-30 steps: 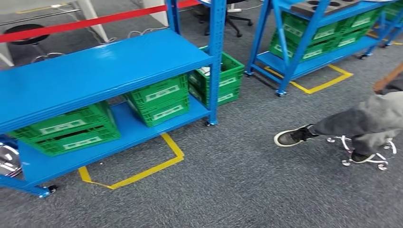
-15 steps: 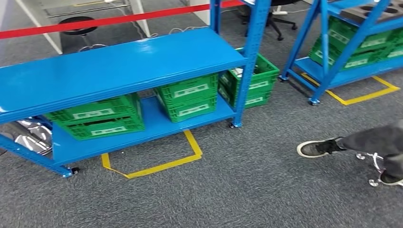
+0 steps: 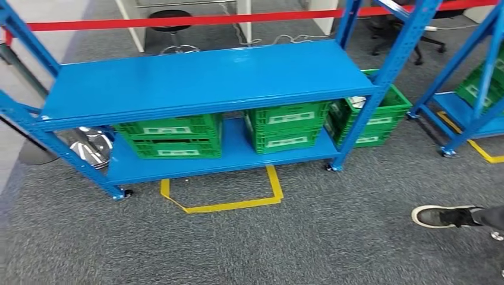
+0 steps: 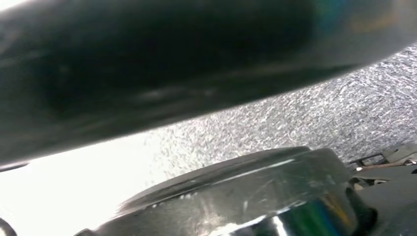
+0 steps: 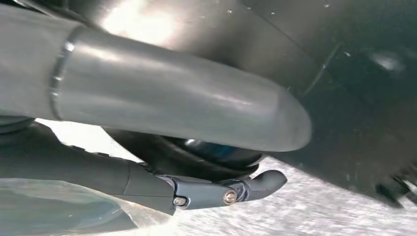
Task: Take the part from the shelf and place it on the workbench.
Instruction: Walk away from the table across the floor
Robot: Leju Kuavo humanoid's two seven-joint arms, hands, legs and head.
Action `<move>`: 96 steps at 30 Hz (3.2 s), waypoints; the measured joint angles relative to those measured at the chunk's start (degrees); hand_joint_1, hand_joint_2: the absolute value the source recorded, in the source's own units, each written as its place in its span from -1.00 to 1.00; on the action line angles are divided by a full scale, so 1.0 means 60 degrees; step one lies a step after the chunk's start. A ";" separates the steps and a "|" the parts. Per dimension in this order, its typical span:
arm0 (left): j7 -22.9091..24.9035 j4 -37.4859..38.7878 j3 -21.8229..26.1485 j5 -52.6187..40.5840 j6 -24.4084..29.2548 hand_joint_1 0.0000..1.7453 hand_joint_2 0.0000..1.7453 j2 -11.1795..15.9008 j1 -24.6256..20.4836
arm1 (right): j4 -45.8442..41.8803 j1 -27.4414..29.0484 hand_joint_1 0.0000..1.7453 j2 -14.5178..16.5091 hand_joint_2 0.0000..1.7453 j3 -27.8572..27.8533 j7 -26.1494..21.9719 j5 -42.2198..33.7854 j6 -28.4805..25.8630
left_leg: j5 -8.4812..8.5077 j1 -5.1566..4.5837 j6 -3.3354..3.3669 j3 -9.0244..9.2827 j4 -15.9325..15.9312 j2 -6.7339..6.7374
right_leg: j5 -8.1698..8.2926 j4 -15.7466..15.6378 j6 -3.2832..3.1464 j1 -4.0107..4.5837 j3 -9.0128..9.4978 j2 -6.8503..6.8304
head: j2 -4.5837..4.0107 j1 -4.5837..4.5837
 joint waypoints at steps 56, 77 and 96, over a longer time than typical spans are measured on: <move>-0.0015 0.0015 -0.0015 -0.0369 0.0058 -1.00 -1.00 -0.0132 0.0008 | 0.0026 0.0098 -1.00 -0.0030 -1.00 0.0084 -0.0547 -0.0009 -0.0546 | -0.0171 -0.0043 0.0152 0.0305 -0.0238 0.0930 | -0.1123 0.2188 -0.0080 0.0104 -0.1133 -0.0693 | -0.0002 -0.0046; -0.0040 0.0020 -0.0015 -0.0380 0.0091 -1.00 -1.00 -0.0126 0.0024 | 0.0045 0.0229 -1.00 -0.0010 -1.00 0.0129 -0.0526 -0.0016 -0.0543 | 0.0142 -0.0091 -0.0087 -0.0329 0.0426 0.0920 | -0.0432 -0.0277 -0.0343 0.0021 0.0533 -0.0690 | 0.0000 -0.0206; 0.0120 0.0036 0.0112 -0.0362 0.0038 -1.00 -1.00 -0.0151 0.0010 | 0.0040 0.0114 -1.00 -0.0036 -1.00 0.0138 -0.0297 -0.0314 -0.0617 | -0.0932 -0.0115 -0.0101 0.0963 0.0125 0.0955 | 0.0446 0.0000 -0.0389 0.0076 -0.0582 -0.0664 | 0.0000 -0.0191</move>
